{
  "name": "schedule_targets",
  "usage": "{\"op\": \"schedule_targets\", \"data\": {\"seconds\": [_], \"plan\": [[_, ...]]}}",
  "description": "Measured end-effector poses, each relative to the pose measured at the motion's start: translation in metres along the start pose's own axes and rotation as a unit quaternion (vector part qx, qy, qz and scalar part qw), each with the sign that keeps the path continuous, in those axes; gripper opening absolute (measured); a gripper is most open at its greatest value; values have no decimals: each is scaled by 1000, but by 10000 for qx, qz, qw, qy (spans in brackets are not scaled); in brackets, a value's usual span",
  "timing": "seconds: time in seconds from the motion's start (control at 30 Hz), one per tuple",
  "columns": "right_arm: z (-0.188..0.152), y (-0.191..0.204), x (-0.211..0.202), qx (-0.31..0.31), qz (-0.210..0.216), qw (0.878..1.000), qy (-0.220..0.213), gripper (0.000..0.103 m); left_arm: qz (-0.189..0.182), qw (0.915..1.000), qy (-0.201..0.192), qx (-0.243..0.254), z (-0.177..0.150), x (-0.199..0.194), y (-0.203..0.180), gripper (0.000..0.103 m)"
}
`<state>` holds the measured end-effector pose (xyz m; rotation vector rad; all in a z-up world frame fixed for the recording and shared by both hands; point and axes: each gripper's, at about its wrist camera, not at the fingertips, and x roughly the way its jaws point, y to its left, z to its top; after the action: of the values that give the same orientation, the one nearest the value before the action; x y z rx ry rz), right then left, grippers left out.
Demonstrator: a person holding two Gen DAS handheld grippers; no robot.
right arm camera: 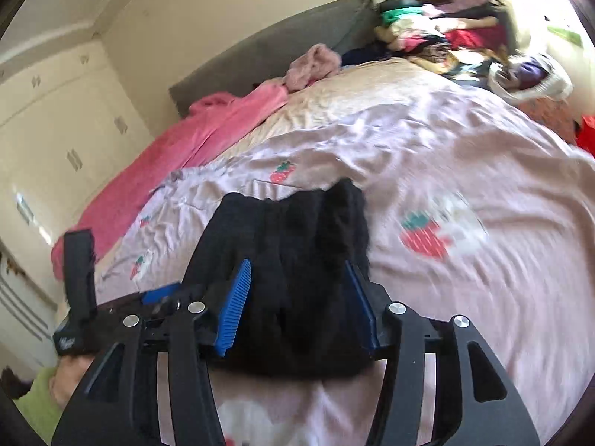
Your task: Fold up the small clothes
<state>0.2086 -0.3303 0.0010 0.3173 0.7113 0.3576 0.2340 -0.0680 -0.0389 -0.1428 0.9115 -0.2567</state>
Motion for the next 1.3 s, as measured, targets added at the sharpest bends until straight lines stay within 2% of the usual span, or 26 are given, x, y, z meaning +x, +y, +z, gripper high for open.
{"op": "schedule_targets", "data": {"seconds": [0.17,0.27,0.3,0.43,0.5,0.53,0.63,0.73,0.8,0.87,0.97,1.17,1.27,1.3], "plan": [[18,-5,55,199,-6,9979,620,54,-46,10000,23,52,-1,-2,-1,59],[21,-13,79,365,-48,9955,872,50,-72,9999,38,108,-1,-4,-2,59],[19,-15,85,358,-36,9951,918,40,-88,9999,45,114,-2,-4,-2,59],[15,-16,89,412,268,9942,960,27,-96,9998,42,186,-3,-6,-4,59],[15,-10,86,161,228,9961,841,16,-123,9997,48,182,-3,-7,-4,60],[15,-5,84,-82,107,9972,735,14,-132,9997,51,177,-3,-7,-5,60],[15,10,77,-574,-135,9971,486,12,-160,9997,61,188,-2,-8,-7,60],[16,13,65,-739,-397,9962,254,11,-249,9994,78,233,-2,-10,-10,61],[18,9,57,-861,-557,9946,136,11,-330,9990,86,272,-2,-12,-14,66],[17,3,62,-904,-691,9933,190,11,-338,9989,124,314,-3,-9,-18,66],[2,-8,90,-840,-894,9905,624,13,-303,9989,214,282,-5,-2,-18,66],[1,-10,75,-717,-976,9915,479,24,-324,9988,280,218,-8,1,-14,67],[-1,-3,47,-624,-975,9931,174,29,-285,9991,232,229,-8,0,-13,67],[-4,1,32,-555,-848,9948,23,29,-295,9991,227,226,-9,-1,-12,67]]}}
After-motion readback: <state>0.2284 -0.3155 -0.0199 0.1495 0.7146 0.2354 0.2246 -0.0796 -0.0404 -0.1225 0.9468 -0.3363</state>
